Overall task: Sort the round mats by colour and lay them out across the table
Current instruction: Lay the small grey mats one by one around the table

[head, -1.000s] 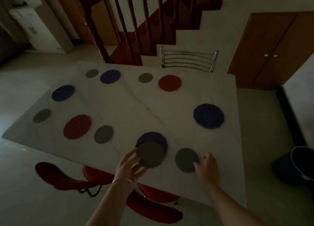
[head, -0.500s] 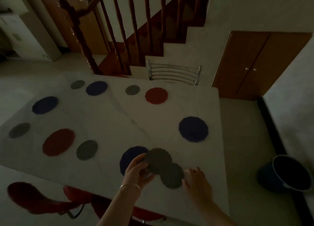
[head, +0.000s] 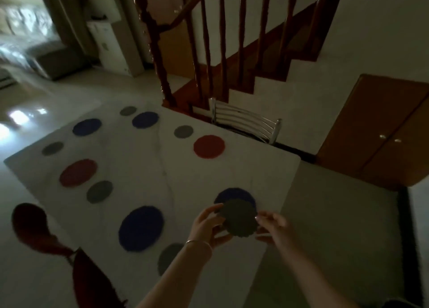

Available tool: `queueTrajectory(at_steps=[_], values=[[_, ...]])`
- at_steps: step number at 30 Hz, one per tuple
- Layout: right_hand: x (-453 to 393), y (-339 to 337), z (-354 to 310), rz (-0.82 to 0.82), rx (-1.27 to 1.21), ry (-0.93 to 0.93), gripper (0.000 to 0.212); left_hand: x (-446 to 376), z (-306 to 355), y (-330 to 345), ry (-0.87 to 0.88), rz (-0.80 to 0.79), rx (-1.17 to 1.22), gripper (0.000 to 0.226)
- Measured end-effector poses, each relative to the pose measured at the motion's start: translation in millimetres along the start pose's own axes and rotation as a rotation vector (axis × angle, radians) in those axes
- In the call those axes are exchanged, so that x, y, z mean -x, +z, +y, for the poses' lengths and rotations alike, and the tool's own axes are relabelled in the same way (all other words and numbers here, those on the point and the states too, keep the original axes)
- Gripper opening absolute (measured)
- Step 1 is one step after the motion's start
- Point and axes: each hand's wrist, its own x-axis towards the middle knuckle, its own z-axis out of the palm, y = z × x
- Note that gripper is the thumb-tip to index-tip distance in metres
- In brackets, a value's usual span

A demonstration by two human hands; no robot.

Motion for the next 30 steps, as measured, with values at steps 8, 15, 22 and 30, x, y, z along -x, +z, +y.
queueTrajectory(at_steps=[8,15,22,30], values=[[-36,-81,-41,-0.096,0.022,-0.008,0.022,-12,-34,85,0.086,0.095,0.017,0.024],[-100,-85,-81,-0.132,0.153,-0.091,0.020,-65,-21,117,0.176,0.256,0.024,0.020],[-206,-82,-112,-0.139,0.361,-0.064,0.020,-152,-5,144,0.096,0.356,0.101,0.022],[-302,-49,-135,-0.348,0.576,-0.056,0.023,-205,27,153,0.095,0.563,0.092,0.020]])
